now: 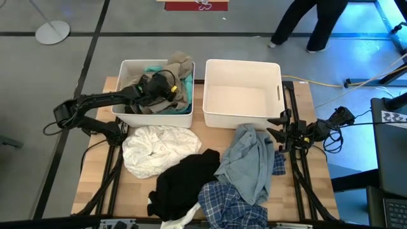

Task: Sort clothes
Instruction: Put the brown shorts into the left white bin, then put the black underwear into the left white bin

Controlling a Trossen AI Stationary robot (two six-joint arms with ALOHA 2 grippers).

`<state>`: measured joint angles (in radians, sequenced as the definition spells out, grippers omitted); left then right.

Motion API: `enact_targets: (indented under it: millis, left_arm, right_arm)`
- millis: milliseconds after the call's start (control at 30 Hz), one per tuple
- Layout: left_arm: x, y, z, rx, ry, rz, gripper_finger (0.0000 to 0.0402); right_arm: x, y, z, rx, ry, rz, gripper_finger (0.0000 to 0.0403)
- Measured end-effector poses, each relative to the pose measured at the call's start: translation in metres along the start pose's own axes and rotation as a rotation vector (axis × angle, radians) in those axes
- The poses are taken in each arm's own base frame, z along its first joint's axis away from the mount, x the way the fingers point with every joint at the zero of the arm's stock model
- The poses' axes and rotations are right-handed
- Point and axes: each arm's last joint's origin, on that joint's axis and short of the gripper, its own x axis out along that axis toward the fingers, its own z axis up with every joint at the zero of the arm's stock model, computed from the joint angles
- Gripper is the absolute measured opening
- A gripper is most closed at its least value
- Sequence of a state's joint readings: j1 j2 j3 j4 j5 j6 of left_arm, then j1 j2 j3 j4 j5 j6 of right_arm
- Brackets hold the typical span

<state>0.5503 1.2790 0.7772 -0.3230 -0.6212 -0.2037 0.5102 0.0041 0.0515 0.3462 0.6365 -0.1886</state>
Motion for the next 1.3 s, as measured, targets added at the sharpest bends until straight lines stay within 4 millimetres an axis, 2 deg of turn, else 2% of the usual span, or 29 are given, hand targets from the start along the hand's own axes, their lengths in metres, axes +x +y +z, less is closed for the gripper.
enact_targets:
  millis: [167,367,633,767,967,1167,1300]
  left_arm:
    - [-0.024,0.011,0.019,-0.036,-0.007,-0.084,0.0144]
    - [-0.062,0.028,0.043,-0.114,-0.047,-0.243,0.0187]
    - [-0.125,0.055,0.063,-0.202,-0.229,-0.341,0.0203]
    - [-0.151,0.060,0.066,-0.181,-0.319,-0.409,0.0203]
    - [-0.176,0.043,0.056,-0.084,-0.344,-0.559,0.0203]
    - [-0.192,0.007,0.038,0.005,-0.248,-0.717,0.0203]
    - [-0.204,-0.021,0.018,0.046,-0.144,-0.807,0.0203]
  right_arm:
    - [0.000,0.000,0.000,0.000,0.000,0.000,0.0182]
    - [0.000,0.000,0.000,0.000,0.000,0.000,0.0182]
    - [0.000,0.000,0.000,0.002,0.000,0.000,0.0182]
    - [0.000,0.000,0.000,0.002,0.000,0.000,0.0182]
    - [0.000,0.000,0.000,0.002,0.000,0.000,0.0182]
    - [0.000,0.000,0.000,0.003,0.000,0.000,0.0182]
    - [0.000,0.000,0.000,0.002,0.001,0.000,0.0182]
